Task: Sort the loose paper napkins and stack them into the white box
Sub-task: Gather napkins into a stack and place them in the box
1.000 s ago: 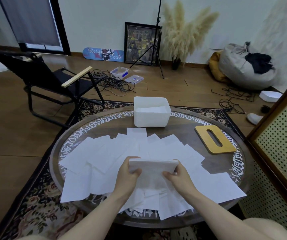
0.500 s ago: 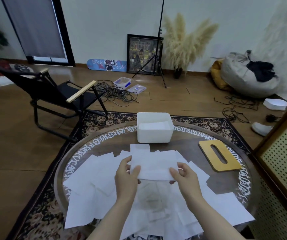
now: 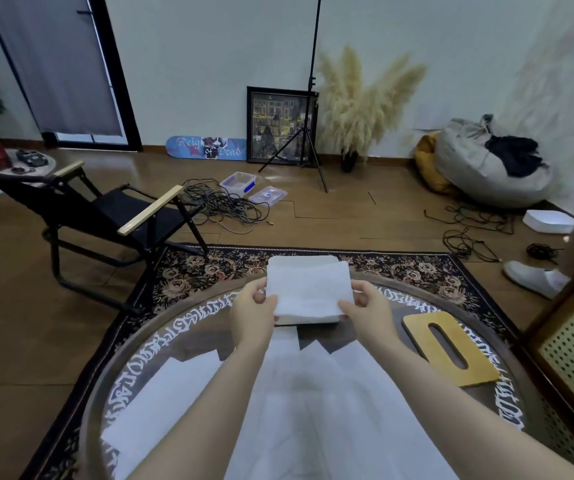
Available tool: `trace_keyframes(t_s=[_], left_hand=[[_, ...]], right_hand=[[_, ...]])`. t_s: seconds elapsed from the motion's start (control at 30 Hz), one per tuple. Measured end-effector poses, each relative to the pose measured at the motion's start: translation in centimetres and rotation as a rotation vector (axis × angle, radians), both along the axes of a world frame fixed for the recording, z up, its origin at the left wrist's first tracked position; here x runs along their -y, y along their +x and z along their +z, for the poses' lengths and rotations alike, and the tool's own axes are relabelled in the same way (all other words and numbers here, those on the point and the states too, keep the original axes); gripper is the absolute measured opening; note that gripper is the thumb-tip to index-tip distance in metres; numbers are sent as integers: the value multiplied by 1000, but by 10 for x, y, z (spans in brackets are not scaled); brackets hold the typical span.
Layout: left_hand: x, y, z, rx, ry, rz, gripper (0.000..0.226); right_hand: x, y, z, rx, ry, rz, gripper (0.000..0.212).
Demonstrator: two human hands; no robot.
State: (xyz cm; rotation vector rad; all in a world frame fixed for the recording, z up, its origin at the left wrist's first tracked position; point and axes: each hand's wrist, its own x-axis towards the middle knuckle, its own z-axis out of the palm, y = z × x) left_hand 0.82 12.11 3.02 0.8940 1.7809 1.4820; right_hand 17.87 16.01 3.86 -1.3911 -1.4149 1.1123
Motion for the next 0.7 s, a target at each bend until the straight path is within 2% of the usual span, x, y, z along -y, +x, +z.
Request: trace_keyframes(t_s=[0.17, 0.3, 0.4, 0.7], left_hand=[[-54, -7, -8, -80, -10, 6, 39], [-81, -12, -18, -256, -31, -18, 38], [-95, -13, -27, -382, -67, -30, 38], [-109, -11, -49, -1021, -133, -99, 27]], right_hand=[[-51, -11, -9, 177, 51, -73, 31], [-81, -15, -18, 337, 58, -143, 20], [-97, -14, -27, 439, 61, -185, 20], [-116, -13, -44, 769, 115, -103, 29]])
